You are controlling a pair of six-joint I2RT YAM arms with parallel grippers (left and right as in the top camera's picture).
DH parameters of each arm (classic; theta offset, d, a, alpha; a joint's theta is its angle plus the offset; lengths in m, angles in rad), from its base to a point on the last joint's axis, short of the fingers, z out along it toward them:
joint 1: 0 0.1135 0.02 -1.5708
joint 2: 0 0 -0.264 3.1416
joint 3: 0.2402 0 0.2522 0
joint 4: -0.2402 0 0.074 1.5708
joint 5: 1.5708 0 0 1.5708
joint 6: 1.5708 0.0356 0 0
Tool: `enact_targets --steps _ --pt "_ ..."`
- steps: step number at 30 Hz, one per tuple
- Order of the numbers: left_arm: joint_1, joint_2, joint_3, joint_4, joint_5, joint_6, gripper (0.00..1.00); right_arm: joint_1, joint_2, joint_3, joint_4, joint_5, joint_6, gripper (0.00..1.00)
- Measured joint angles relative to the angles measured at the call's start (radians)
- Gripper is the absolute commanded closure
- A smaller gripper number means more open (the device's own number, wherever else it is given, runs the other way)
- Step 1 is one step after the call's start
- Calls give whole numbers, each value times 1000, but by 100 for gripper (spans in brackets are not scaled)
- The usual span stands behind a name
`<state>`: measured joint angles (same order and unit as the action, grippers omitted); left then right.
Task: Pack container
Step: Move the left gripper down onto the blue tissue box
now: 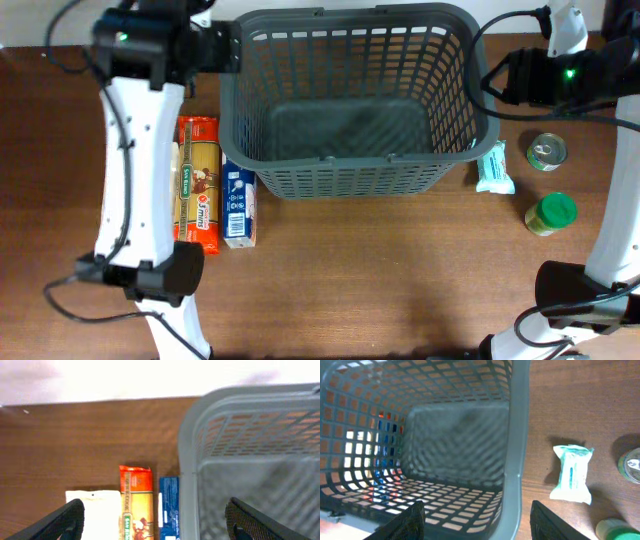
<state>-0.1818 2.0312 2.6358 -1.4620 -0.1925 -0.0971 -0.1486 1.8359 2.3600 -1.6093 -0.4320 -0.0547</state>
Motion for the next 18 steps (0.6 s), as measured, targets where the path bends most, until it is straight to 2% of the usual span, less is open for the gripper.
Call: enact_targets --steps 8,11,12,16,18 --pt "9 -168 -3 -30 -27 -2 17 0 -128 0 -38 64 -6 34" --pt "32 -265 -61 -28 -30 -5 16 0 -216 0 -65 98 9 29" --pt "44 -304 -94 -27 -31 -5 16 0 -246 0 -68 115 16 26" --pt "95 -467 -291 -23 -37 -22 13 0 -380 -5 -83 266 99 4" --pt "114 -533 -407 -31 -36 -31 13 0 -444 -23 -83 365 155 1"
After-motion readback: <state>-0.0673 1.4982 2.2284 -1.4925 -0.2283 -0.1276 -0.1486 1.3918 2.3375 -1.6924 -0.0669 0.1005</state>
